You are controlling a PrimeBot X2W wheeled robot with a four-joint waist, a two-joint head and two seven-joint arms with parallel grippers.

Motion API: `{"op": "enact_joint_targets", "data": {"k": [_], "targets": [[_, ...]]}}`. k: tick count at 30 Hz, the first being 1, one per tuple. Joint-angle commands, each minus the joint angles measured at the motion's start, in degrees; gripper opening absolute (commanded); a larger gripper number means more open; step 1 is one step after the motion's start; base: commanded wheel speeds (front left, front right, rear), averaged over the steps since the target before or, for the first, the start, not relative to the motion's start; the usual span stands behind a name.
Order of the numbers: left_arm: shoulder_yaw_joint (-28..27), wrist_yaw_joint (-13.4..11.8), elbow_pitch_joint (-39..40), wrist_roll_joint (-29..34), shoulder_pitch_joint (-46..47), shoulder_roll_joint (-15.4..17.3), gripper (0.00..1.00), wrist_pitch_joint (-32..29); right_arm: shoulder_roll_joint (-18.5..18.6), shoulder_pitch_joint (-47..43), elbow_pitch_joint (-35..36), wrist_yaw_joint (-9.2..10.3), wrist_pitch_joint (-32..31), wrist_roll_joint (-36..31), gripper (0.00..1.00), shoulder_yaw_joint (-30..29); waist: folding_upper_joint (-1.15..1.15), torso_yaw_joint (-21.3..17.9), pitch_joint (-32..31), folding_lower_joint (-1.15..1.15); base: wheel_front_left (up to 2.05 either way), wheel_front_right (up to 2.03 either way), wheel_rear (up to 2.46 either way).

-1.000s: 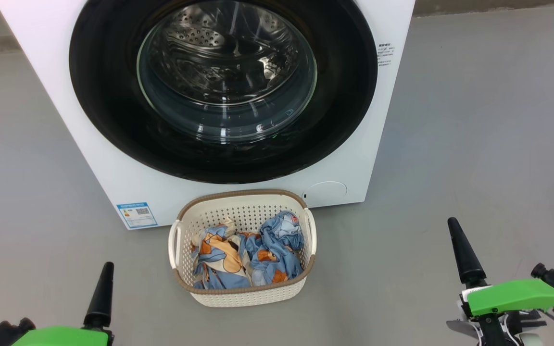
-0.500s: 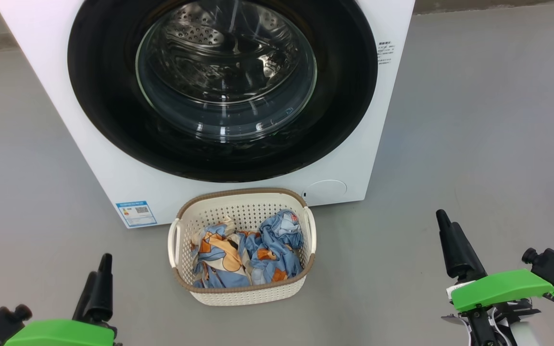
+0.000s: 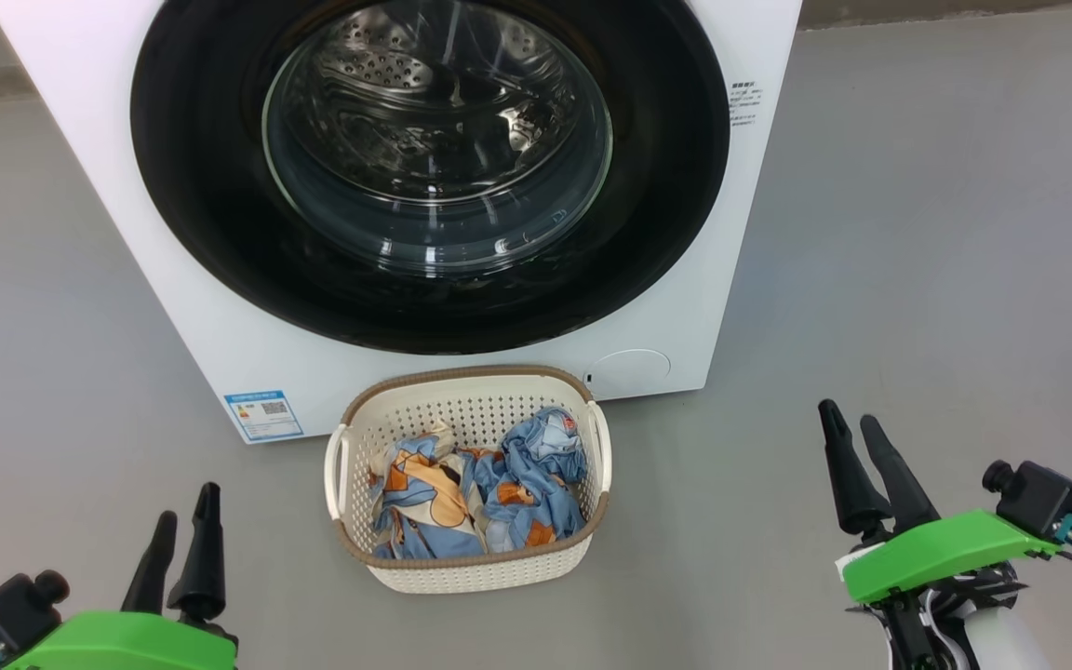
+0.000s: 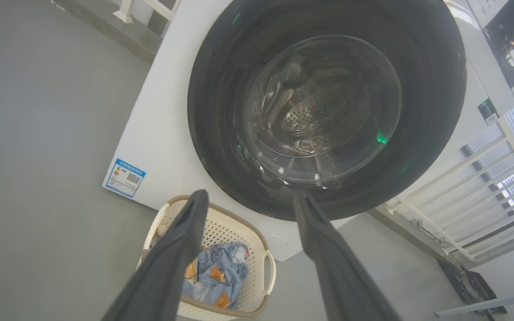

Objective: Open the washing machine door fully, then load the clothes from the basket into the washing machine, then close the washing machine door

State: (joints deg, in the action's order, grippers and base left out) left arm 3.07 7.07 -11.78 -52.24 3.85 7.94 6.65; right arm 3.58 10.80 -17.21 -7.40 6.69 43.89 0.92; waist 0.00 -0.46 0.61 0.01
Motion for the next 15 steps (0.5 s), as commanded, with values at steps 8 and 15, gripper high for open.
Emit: {"op": "enact_joint_targets", "data": {"k": [8, 15], "targets": [[-0.84, 0.29, 1.60, 7.67, 3.48, 1.92, 1.00, 1.97, 0.33, 3.71, 0.37, -0.06, 1.96, -7.67, 1.00, 1.59, 0.00, -0.02, -0.21, 0.00, 0.00, 0.00, 0.00], [-1.05, 0.31, 0.70, 13.33, 3.56, 2.19, 1.00, 3.15, 0.21, 4.17, -1.37, -0.07, 3.14, -12.81, 1.00, 2.17, 0.00, 0.07, -0.51, 0.00, 0.00, 0.00, 0.00]]}}
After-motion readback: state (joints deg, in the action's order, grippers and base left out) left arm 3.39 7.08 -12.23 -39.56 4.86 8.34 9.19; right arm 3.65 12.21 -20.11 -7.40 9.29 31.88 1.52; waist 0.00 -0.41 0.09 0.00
